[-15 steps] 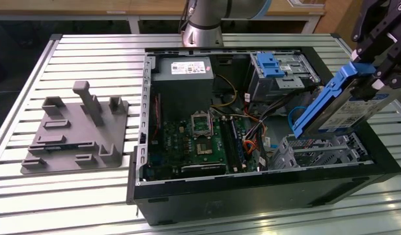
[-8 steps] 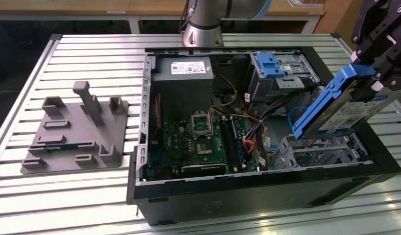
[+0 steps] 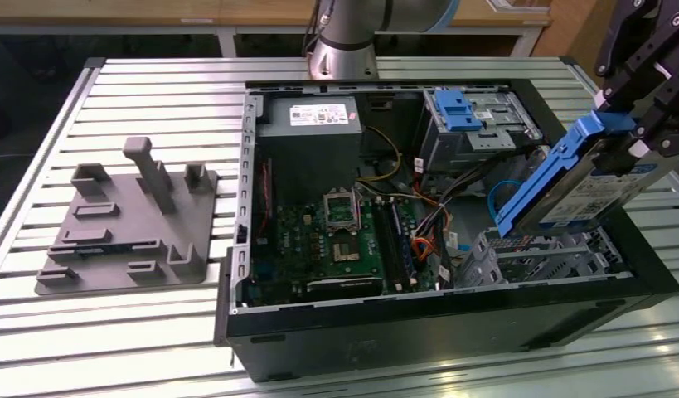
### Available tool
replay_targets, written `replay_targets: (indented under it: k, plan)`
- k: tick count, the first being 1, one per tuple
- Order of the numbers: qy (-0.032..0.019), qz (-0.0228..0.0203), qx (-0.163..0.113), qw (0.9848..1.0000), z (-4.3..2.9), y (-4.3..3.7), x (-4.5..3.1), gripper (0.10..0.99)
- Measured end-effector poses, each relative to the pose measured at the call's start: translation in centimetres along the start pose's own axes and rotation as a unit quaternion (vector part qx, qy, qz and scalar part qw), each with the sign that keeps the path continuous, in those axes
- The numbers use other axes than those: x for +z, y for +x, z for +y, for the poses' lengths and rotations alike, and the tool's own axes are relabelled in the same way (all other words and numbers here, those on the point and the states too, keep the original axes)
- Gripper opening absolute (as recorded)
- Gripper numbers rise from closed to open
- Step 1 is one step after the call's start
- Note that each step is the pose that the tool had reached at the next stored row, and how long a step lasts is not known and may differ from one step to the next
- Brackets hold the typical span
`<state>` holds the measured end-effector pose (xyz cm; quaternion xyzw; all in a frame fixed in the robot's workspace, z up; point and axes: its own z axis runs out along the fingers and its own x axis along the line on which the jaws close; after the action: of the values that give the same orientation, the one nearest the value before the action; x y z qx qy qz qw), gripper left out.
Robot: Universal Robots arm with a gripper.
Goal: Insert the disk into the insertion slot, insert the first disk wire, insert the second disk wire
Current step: 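Insert the disk into the insertion slot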
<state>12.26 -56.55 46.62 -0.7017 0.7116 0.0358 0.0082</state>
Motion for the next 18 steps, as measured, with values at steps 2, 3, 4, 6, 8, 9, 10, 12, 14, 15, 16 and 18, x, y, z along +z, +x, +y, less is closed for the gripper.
replay_targets:
  k: [2,3,4,6,8,9,10,12,14,15,16,18]
  plan:
    - [0.0,0.0,0.0,1.0,-0.01,0.01,0.05,0.361]
    - [0.0001,-0.0001,0.001,1.0,-0.02,0.02,0.09,0.361]
    - [0.0001,0.0,0.001,1.0,-0.02,0.02,0.11,0.361]
    - [0.0001,-0.0001,0.001,1.0,-0.03,0.02,0.18,0.361]
    - [0.0001,-0.0001,0.002,1.0,-0.03,0.03,0.24,0.361]
    - [0.0001,-0.0001,0.002,1.0,-0.04,0.03,0.27,0.361]
    - [0.0001,-0.0001,0.002,1.0,-0.04,0.03,0.31,0.361]
    - [0.0002,-0.0001,0.003,1.0,-0.05,0.04,0.38,0.361]
    - [0.0002,-0.0001,0.003,1.0,-0.05,0.04,0.45,0.361]
    - [0.0002,-0.0002,0.003,1.0,-0.06,0.04,0.49,0.361]
    - [0.0002,-0.0002,0.003,1.0,-0.06,0.05,0.53,0.361]
    - [0.0003,-0.0002,0.004,1.0,-0.07,0.05,0.62,0.361]
